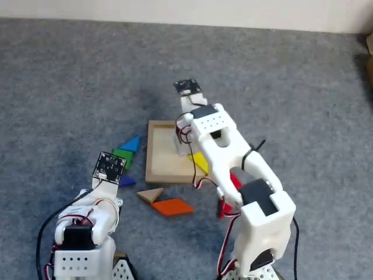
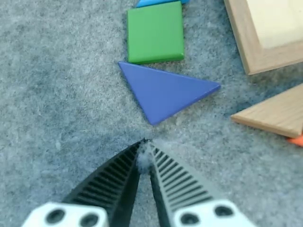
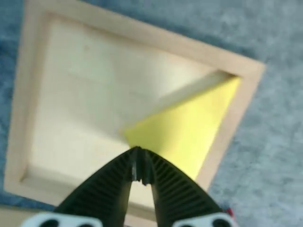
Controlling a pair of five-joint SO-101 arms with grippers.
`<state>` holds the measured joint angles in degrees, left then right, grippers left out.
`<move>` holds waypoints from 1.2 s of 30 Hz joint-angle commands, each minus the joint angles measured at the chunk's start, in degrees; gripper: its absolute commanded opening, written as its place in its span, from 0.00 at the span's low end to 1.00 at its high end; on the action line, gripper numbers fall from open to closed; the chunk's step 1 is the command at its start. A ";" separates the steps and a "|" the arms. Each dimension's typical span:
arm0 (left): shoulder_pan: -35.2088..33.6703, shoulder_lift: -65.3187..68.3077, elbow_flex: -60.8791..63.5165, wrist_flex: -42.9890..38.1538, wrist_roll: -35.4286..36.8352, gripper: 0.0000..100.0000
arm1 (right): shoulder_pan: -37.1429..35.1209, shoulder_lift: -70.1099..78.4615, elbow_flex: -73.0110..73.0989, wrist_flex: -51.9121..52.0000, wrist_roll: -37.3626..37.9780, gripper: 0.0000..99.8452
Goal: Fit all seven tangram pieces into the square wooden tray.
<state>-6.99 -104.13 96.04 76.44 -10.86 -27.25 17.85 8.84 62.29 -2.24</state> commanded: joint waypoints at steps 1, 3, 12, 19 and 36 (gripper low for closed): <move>-0.48 -0.13 1.10 0.35 0.35 0.01 | 3.03 -0.22 -2.51 1.19 0.88 0.00; -0.48 -0.13 1.10 0.35 0.35 0.01 | 3.03 -0.31 -4.26 1.80 0.88 0.00; -0.48 -0.13 1.10 0.35 0.35 0.01 | 3.12 -12.70 -6.55 6.73 0.70 0.00; -0.48 -0.13 1.10 0.35 0.35 0.01 | 3.74 -26.68 5.67 7.34 0.70 0.00; -0.48 -0.13 1.10 0.35 0.35 0.01 | 7.60 -44.09 34.15 6.81 0.62 0.35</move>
<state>-6.99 -104.13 96.04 76.44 -10.86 -19.96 -23.65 41.89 69.05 -1.89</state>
